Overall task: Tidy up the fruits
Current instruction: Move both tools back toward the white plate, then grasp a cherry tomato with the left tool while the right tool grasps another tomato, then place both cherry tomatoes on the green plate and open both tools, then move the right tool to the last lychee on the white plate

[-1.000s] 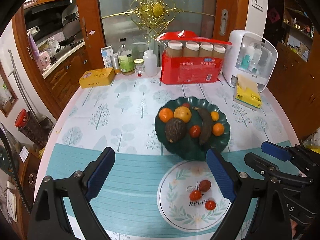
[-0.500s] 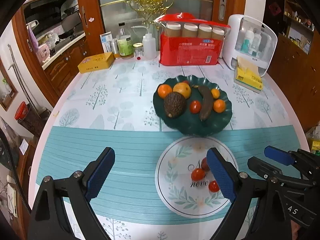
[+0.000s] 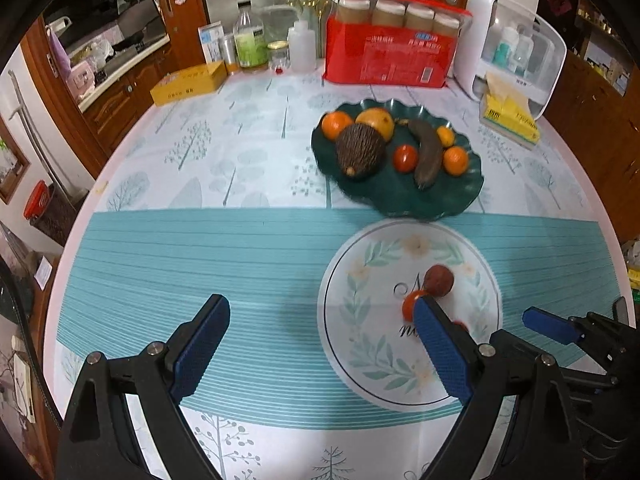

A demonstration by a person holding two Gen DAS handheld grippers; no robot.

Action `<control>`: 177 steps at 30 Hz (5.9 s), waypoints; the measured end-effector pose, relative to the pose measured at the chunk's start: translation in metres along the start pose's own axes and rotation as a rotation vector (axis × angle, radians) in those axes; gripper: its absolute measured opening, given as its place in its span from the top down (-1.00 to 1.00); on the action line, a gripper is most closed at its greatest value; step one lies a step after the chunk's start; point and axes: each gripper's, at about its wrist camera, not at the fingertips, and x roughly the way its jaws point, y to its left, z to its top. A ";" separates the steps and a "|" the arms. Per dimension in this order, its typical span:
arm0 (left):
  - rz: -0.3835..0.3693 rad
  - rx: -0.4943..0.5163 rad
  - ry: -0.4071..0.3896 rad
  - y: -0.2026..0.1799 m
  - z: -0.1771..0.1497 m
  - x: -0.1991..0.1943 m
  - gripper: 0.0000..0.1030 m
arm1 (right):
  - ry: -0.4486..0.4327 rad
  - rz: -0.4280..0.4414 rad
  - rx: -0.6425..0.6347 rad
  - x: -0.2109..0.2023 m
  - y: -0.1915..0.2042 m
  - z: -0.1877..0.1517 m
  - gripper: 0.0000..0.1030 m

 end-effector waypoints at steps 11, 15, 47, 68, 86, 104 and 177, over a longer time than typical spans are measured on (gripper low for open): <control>-0.062 0.005 0.084 -0.002 -0.011 0.034 -0.79 | 0.049 0.019 -0.046 0.039 0.011 -0.008 0.10; -0.089 0.009 0.111 -0.006 -0.014 0.044 -0.79 | 0.061 0.019 -0.066 0.050 0.014 -0.007 0.10; -0.196 0.084 0.241 -0.066 -0.003 0.105 0.08 | 0.023 -0.014 -0.029 0.045 -0.029 -0.002 0.51; -0.218 0.111 0.082 -0.048 0.058 0.032 0.50 | -0.066 0.025 -0.052 -0.007 -0.020 0.051 0.51; -0.114 0.119 -0.157 -0.046 0.169 -0.034 0.50 | -0.368 -0.044 -0.141 -0.104 -0.011 0.209 0.51; -0.106 0.024 0.038 -0.053 0.151 0.102 0.50 | -0.132 -0.017 -0.094 0.056 -0.037 0.238 0.51; -0.008 -0.035 -0.097 0.017 0.053 -0.016 -0.94 | -0.165 -0.015 -0.034 -0.026 0.011 0.079 0.18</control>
